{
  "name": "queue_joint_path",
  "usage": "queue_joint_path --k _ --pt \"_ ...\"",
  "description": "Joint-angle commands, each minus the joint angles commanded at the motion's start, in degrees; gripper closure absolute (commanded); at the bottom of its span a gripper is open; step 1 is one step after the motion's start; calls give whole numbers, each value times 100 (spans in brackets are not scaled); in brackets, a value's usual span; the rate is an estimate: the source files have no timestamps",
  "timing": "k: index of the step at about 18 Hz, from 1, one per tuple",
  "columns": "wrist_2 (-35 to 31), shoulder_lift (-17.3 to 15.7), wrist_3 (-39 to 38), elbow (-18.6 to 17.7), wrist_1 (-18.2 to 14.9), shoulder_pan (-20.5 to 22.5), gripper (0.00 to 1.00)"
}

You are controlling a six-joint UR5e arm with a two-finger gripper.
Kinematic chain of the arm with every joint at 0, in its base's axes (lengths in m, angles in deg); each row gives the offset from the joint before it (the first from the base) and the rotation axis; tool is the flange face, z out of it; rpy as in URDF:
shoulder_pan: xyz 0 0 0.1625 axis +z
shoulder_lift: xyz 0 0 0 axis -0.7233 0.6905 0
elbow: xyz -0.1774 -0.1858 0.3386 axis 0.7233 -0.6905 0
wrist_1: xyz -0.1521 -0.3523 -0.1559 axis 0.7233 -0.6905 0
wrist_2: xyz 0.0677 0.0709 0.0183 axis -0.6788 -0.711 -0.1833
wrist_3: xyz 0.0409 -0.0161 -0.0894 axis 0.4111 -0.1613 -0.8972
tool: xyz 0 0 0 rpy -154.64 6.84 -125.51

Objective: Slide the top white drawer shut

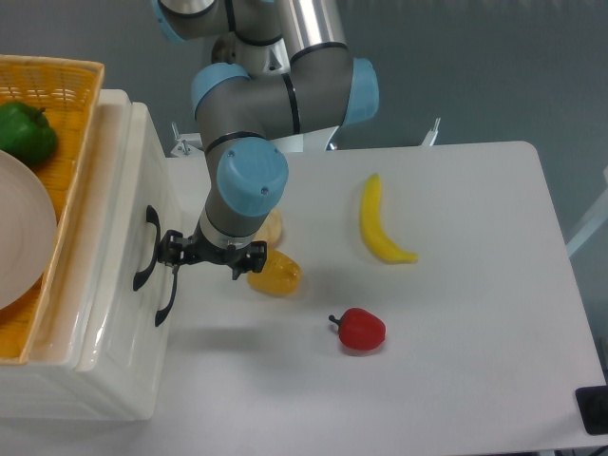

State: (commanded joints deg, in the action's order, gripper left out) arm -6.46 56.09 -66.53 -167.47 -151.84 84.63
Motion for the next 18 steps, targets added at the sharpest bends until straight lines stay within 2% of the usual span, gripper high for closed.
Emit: queue_joint_path --k 6,10,18 --pt "-140 -18 123 97 26 272 0" --pt "-606 -26 421 176 26 492 0" --pt "-949 -88 1493 229 26 1010 0"
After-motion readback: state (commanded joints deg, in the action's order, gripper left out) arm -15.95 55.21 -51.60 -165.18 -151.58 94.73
